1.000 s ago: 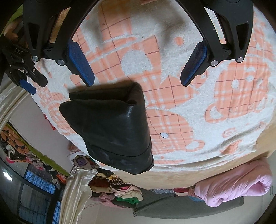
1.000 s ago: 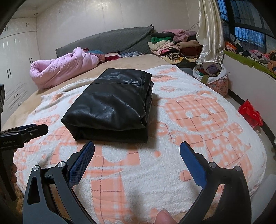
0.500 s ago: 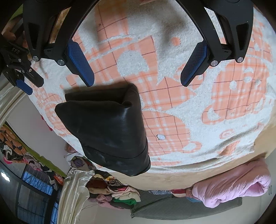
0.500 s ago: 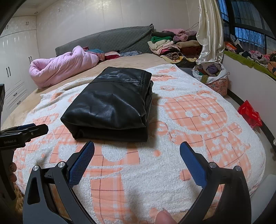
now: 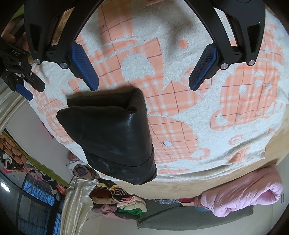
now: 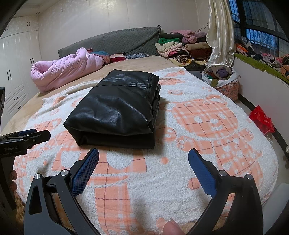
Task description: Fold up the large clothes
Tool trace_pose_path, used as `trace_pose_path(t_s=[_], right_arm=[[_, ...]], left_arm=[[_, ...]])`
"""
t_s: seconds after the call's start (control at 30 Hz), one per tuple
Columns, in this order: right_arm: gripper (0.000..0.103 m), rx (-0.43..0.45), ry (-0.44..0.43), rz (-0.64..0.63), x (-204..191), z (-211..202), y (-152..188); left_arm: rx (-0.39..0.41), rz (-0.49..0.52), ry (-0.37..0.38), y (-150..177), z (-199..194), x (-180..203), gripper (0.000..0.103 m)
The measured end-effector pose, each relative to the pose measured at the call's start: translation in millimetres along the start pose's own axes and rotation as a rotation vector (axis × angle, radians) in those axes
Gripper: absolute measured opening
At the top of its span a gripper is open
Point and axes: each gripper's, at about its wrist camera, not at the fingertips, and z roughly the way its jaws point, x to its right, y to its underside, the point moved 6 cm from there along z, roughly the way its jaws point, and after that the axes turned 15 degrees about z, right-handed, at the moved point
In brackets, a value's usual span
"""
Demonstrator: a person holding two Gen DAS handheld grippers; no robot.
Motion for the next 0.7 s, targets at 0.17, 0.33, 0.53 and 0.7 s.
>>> trace_pose_path(t_s=[0.17, 0.33, 0.53, 0.7], right_arm=[[0.099, 0.000, 0.001, 0.000, -0.4, -0.1, -0.1], [0.099, 0.000, 0.002, 0.000, 0.1, 0.3, 0.0], [0.099, 0.002, 0.005, -0.001, -0.1, 0.0, 0.0], [0.099, 0.001, 0.007, -0.001, 0.5, 0.4, 0.3]], left_arm=[[-0.002, 0.004, -0.007, 1.2, -0.1, -0.5, 0.094], [-0.003, 0.003, -0.008, 1.5, 0.0, 0.0, 0.094], [-0.003, 0.005, -0.010, 1.3, -0.3, 0.1, 0.094], [-0.008, 0.001, -0.006, 2.2, 0.0, -0.6, 0.094]])
